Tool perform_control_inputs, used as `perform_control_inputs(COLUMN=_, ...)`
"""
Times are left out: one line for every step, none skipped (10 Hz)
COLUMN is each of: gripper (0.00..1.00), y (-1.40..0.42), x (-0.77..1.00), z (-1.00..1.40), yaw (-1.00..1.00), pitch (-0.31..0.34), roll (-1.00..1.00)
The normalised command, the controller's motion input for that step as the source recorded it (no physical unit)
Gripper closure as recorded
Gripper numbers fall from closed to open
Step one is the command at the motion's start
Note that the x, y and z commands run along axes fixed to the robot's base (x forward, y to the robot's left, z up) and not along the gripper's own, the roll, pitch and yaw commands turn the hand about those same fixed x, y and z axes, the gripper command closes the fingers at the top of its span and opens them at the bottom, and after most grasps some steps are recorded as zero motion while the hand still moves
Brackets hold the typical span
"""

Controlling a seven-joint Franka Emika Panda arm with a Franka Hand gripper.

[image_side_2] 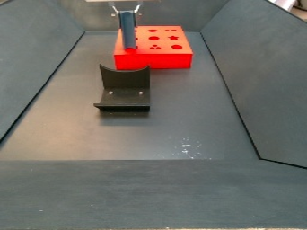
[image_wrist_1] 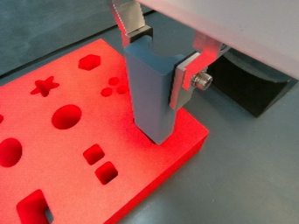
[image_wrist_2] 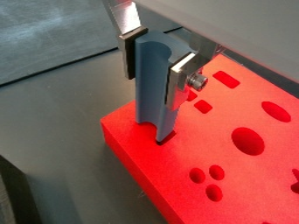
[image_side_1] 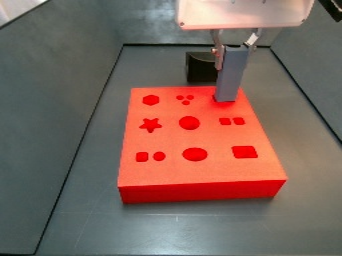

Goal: Pick up the arch object. Move up. Place the arch object on the fixture. Regrasp the arch object. Move to above the board. Insert the arch object.
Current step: Insert the arch object.

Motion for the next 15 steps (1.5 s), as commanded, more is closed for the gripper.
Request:
perform_control_inputs(gripper=1.00, y=0.02, x=0.00, z=0.00, yaw=0.00, pitch=0.000, roll=0.00)
perform_control_inputs(gripper=1.00, y=0.00, x=0.00, z=0.00, yaw=-0.01, pitch=0.000, roll=0.00)
perform_control_inputs(gripper=1.00, y=0.00, x=0.00, z=-0.08, yaw=-0.05, pitch=0.000, roll=0.00)
perform_control_inputs(gripper=1.00, y=-0.08, x=0.03, z=-0.18, yaw=-0.18, pitch=0.000, roll=0.03)
perform_control_inputs(gripper=1.00, y=0.00, x=0.00, z=0.00, yaw=-0.13, pitch=0.000, roll=0.00)
perform_control_inputs(gripper=1.00, y=0.00, x=0.03, z=0.00, yaw=0.00, pitch=0.000, roll=0.00)
perform_control_inputs(gripper=1.00, y=0.00, x=0.13, z=0.00, yaw=-0.10, pitch=0.000, roll=0.00)
perform_control_inputs(gripper=1.00, y=0.00, x=0.13, z=-0.02, yaw=-0.33, pitch=0.000, roll=0.01)
perform_control_inputs(gripper=1.00, y=0.00, x=0.15, z=0.00, yaw=-0.28, pitch=0.000, roll=0.00)
perform_control_inputs(gripper=1.00, y=0.03, x=0.00, z=0.00, yaw=0.00, pitch=0.000, roll=0.00)
perform_control_inputs(gripper=1.00, y=0.08, x=-0.22, z=-0.04, yaw=0.02, pitch=-0.009, roll=0.00)
perform_control_inputs(gripper=1.00, y=0.01, x=-0.21, z=-0.04, yaw=0.02, pitch=-0.020, roll=0.00)
perform_control_inputs(gripper=1.00, y=-0.02, x=0.01, z=-0.06, yaw=0.00, pitch=0.000, roll=0.00)
perform_control_inputs(gripper=1.00, y=-0.08, x=0.15, z=-0.25, yaw=0.00, pitch=-0.020, roll=0.00)
perform_control_inputs(gripper=1.00, y=0.00, x=0.04, z=-0.06, yaw=0.00, pitch=0.000, roll=0.00)
